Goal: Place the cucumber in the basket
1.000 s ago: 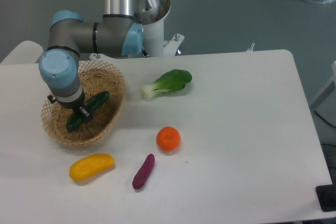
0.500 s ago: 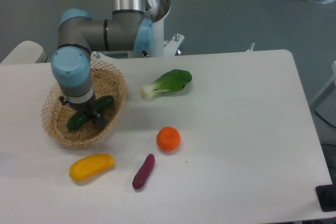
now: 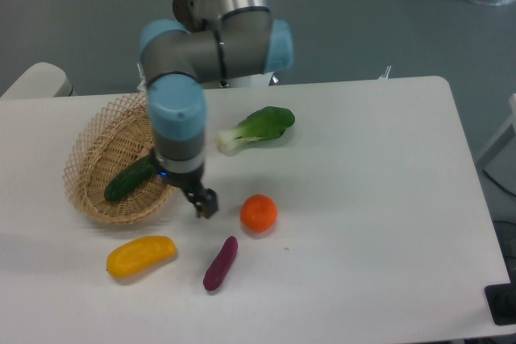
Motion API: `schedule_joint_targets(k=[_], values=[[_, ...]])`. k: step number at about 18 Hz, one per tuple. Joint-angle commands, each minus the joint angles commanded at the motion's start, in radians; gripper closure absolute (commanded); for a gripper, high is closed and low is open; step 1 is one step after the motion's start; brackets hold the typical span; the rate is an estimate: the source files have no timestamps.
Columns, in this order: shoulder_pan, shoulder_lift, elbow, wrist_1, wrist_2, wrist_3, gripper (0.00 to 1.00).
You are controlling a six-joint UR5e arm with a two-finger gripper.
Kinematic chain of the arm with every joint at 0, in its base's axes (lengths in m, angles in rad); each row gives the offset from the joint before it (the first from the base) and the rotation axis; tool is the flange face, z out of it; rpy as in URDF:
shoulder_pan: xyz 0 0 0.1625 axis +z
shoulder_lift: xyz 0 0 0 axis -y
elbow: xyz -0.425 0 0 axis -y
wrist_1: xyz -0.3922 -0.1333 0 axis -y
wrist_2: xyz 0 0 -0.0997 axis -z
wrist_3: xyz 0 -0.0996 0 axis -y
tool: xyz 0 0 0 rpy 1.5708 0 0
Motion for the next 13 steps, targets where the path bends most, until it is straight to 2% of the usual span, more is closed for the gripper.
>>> schedule_joint_targets(k=[4, 7, 13], values=[[0.057, -0.052, 0.071, -0.009, 0.116, 0.116, 0.00], [0.103, -0.060, 0.071, -0.008, 0.127, 0.236, 0.00], [0.204, -0.071, 0.069, -0.008, 0.115, 0.391, 0.00]])
